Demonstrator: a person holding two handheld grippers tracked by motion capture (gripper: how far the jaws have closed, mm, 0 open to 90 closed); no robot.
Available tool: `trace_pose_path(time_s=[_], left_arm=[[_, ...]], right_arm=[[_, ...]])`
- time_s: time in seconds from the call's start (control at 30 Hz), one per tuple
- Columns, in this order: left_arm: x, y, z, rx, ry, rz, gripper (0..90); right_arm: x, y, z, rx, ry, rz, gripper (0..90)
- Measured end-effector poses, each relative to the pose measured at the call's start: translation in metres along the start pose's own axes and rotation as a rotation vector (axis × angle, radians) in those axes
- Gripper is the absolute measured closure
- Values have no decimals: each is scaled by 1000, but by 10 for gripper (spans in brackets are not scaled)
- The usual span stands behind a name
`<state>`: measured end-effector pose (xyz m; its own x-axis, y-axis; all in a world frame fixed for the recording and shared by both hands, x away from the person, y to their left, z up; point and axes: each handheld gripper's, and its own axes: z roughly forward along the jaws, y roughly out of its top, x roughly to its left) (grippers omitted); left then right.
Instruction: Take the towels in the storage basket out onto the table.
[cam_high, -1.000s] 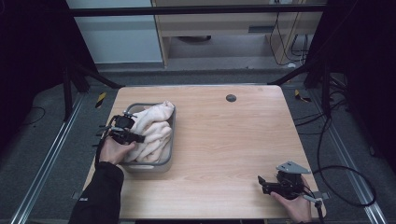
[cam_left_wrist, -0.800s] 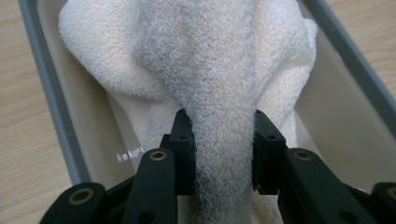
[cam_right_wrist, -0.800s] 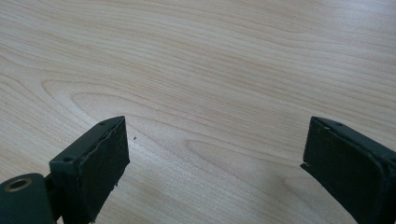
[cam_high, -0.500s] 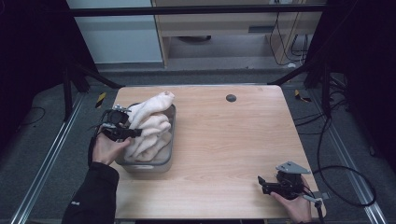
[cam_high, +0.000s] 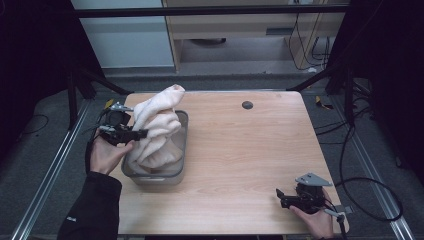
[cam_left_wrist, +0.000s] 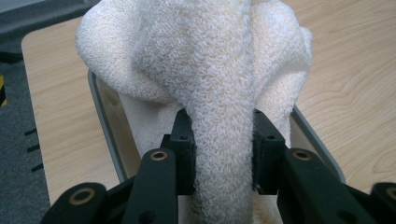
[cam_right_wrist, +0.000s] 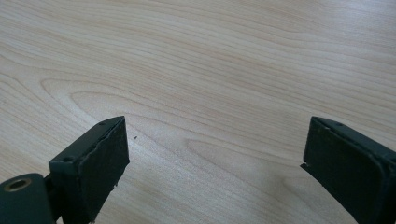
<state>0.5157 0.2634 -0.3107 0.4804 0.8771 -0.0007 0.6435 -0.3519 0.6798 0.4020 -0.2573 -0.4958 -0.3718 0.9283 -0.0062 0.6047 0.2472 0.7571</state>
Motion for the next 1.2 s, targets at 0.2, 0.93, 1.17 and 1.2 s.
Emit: trace_pose_path(time_s=[0.2,0.93,1.17,1.2], left_arm=[[-4,8,-8,-22,-12,5,671],[-16,38,-50,-87,-11,43,674],[-19,49,-59,-88,-27,56,674],[-19,51,-61,-92,-32,55,674]], right_arm=[[0,0,0,0,0,0,68],[0,0,0,0,-2,-2,66],[0,0,0,2,-2,-2,65],[0,0,0,3,-3,-2,65]])
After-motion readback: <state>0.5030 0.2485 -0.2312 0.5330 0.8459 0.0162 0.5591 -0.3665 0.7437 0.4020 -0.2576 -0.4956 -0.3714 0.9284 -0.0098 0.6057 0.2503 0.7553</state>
